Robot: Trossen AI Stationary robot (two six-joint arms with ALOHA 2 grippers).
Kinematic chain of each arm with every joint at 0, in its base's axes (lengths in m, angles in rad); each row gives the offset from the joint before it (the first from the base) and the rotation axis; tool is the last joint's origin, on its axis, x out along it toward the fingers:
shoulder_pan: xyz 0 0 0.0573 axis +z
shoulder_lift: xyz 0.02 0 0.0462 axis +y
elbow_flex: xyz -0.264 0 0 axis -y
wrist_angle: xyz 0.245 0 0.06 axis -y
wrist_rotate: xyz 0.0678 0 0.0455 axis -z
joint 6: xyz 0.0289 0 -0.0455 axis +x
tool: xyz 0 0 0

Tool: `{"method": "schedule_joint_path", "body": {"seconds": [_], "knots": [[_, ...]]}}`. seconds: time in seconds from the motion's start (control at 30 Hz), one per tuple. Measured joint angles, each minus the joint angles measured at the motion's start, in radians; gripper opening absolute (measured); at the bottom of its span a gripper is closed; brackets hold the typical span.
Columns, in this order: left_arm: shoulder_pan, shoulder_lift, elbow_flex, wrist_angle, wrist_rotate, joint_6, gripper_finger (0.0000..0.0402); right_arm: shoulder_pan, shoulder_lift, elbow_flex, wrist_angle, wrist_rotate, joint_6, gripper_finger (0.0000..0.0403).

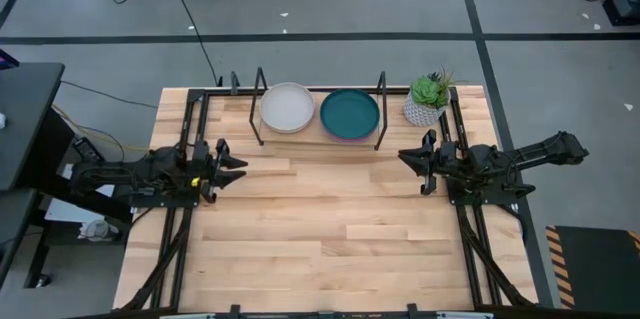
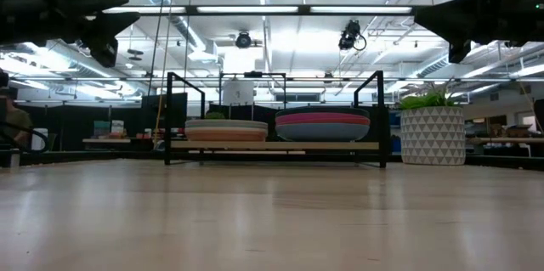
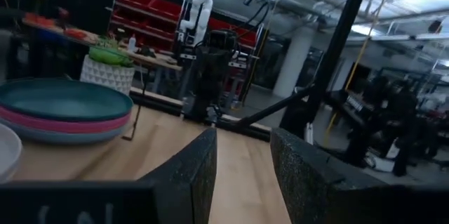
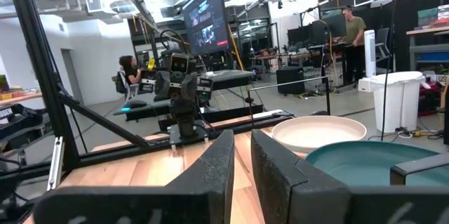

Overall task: Place and stack plates onto a shelf
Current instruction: Return to Home Position

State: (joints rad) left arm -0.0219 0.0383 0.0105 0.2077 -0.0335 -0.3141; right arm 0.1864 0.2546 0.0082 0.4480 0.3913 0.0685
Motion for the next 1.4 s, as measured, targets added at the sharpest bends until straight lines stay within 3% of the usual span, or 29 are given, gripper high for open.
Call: {"method": "schedule_joint_path", "body": {"seconds": [1.4], "knots": [[0.0,0.0,0.0,0.002,0.0,-0.015,0.0142,0.0,0.0,0.0,0.0,0.0,0.0,0.0057]]}}
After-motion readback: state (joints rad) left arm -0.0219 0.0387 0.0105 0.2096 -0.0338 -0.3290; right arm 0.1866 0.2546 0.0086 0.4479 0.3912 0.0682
